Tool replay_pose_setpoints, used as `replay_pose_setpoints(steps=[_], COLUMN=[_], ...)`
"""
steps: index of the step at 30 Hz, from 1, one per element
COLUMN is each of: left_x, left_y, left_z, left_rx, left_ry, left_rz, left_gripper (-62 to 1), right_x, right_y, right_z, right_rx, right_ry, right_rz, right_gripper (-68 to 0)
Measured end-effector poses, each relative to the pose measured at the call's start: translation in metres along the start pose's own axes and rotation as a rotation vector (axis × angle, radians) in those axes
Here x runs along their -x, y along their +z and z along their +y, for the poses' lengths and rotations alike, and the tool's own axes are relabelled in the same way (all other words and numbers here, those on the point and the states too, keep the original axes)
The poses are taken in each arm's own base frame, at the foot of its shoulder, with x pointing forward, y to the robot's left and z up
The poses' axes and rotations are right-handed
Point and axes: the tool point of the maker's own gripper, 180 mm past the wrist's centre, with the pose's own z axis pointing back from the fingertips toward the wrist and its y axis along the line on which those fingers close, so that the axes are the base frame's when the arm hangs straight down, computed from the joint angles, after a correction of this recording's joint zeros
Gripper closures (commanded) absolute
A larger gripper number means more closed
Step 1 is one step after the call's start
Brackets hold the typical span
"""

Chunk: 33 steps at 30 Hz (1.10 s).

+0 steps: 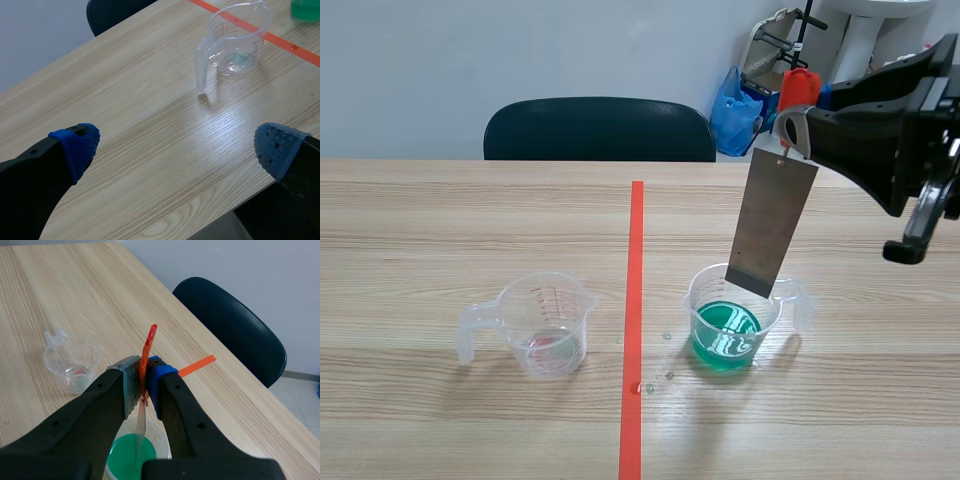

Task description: Do the redox reaction experiment

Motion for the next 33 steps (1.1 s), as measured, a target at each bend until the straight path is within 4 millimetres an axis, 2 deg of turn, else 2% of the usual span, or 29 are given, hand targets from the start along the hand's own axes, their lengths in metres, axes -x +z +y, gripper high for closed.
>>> replay_pose_setpoints(steps=[3,4,5,8,9,11,16,21,23,33], left_x=[0.000,0.000,0.000,-0.001,-0.001,-0.003,-0.016,-0.046,-0.049,-0.073], left_y=[0.000,0.000,0.000,-0.001,-0.002,-0.006,-0.023,-0.061,-0.078,-0.146], left_z=[0.000,0.000,-0.001,-0.005,-0.007,-0.010,-0.017,-0.006,-0.007,-0.060], left_rx=[0.000,0.001,0.004,0.039,0.059,0.105,0.254,0.320,0.339,0.576], left_ry=[0.000,0.001,0.005,0.037,0.047,0.067,0.142,0.192,0.195,0.279], left_rz=[0.000,0.000,0.000,-0.002,-0.004,-0.009,-0.058,-0.200,-0.207,-0.239], left_gripper=[-62.3,-59.9,-51.6,-20.4,-12.4,-3.6,-3.1,-3.1,-3.1,-2.9], right_x=[0.000,0.000,0.000,0.000,0.000,0.000,0.000,0.000,0.000,0.000], right_y=[0.000,0.000,0.000,0.000,0.000,0.000,0.000,0.000,0.000,0.000], right_z=[0.000,0.000,0.000,0.000,0.000,0.000,0.000,0.000,0.000,0.000], right_rx=[0.000,0.000,0.000,0.000,0.000,0.000,0.000,0.000,0.000,0.000], right_ry=[0.000,0.000,0.000,0.000,0.000,0.000,0.000,0.000,0.000,0.000], right_rz=[0.000,0.000,0.000,0.000,0.000,0.000,0.000,0.000,0.000,0.000], right_gripper=[-0.7,-0.7,-0.7,-0.7,-0.7,-0.7,-0.7,-0.7,-0.7,-0.7])
